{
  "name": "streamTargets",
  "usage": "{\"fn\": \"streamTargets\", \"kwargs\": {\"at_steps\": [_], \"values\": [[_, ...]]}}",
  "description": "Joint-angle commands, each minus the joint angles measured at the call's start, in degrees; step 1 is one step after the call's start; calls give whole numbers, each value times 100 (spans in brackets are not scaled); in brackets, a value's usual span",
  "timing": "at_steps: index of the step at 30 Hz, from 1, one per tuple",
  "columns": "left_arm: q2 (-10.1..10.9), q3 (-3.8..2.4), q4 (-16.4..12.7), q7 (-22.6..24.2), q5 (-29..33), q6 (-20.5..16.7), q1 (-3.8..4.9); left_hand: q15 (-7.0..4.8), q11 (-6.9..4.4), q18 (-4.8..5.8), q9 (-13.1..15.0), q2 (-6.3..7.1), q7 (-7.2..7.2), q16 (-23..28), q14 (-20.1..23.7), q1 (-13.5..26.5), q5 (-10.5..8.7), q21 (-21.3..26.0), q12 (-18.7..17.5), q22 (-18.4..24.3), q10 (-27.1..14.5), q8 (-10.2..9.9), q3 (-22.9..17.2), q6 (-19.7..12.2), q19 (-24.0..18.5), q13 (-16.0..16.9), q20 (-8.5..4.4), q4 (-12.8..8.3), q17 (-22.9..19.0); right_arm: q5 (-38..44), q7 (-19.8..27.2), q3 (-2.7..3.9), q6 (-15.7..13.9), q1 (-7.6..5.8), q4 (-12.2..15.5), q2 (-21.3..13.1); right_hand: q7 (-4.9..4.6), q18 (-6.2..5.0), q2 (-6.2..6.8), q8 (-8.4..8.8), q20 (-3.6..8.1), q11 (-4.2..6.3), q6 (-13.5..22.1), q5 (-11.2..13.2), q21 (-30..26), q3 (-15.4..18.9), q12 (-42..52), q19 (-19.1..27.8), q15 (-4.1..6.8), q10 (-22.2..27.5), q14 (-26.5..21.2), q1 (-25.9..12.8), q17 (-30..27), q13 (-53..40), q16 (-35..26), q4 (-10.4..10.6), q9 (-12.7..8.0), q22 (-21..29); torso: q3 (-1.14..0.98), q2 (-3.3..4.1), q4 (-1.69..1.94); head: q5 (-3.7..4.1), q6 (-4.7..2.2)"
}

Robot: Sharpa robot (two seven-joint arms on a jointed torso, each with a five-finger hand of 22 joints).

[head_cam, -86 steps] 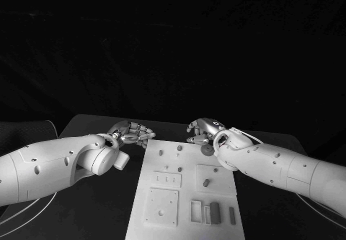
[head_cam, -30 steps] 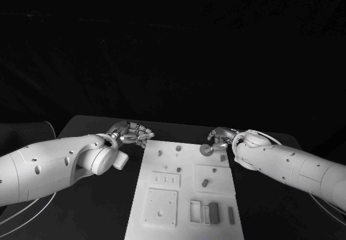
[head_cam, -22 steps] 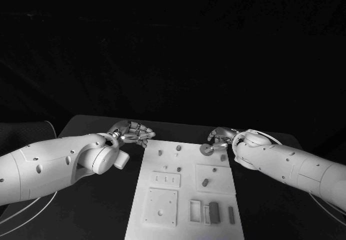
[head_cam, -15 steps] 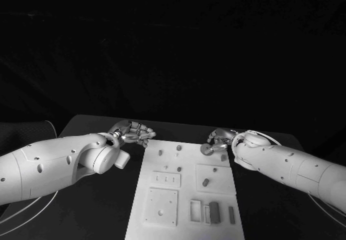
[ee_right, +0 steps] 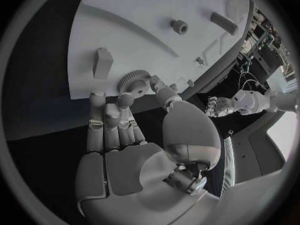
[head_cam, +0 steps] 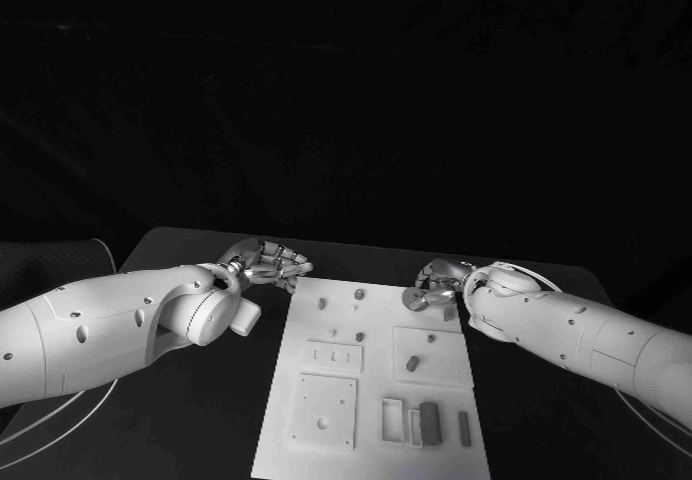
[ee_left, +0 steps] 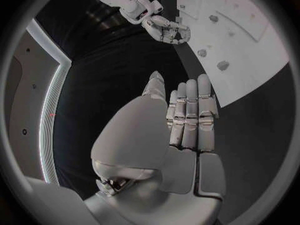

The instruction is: Assemble the parts on the task board

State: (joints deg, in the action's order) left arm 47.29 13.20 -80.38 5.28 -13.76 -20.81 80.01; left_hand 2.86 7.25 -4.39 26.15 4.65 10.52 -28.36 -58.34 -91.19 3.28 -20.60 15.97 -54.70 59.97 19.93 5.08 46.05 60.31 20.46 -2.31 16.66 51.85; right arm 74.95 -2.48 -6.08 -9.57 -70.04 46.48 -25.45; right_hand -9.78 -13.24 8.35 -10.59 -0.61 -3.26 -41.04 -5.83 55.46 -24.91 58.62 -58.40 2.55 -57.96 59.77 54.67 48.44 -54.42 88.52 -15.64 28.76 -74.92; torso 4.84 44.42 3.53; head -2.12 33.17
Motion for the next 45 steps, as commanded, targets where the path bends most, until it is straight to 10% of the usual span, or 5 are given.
{"fn": "streamTargets", "kwargs": {"at_steps": [1,31,45], "values": [[-11,-4,-11,40,-17,53,6,4,-11,-108,8,-18,25,26,24,42,0,28,-40,-6,-29,-25,-24,-2,9,-7,-51,4,8,0,56,1,101,2,-7,4,30,-176,-77,-40,10,22,12,-26,12,12,41,27,42,23,-13,9,-8,12,37,-58,-2,-81,0,-8,-3,-9,9],[-36,-4,12,41,-17,52,6,4,-10,-109,11,-16,28,26,25,34,0,33,-45,-13,-31,-31,-29,-7,9,-9,-50,4,10,36,44,-2,125,8,-80,49,2,-176,-362,-130,2,-3,-80,-113,27,120,88,61,16,46,-25,316,-28,73,54,-101,-25,-89,0,-7,-5,-8,-12],[-34,-4,11,27,-17,55,7,3,-9,-110,12,-14,29,26,25,28,1,35,-46,-16,-30,-34,-32,-9,10,-10,-50,2,10,20,51,-2,281,7,-75,68,-166,-176,-61,10,-36,-163,170,-37,-22,214,98,85,-133,128,-77,29,-48,118,37,15,-127,-55,-3,-4,-5,4,46]]}}
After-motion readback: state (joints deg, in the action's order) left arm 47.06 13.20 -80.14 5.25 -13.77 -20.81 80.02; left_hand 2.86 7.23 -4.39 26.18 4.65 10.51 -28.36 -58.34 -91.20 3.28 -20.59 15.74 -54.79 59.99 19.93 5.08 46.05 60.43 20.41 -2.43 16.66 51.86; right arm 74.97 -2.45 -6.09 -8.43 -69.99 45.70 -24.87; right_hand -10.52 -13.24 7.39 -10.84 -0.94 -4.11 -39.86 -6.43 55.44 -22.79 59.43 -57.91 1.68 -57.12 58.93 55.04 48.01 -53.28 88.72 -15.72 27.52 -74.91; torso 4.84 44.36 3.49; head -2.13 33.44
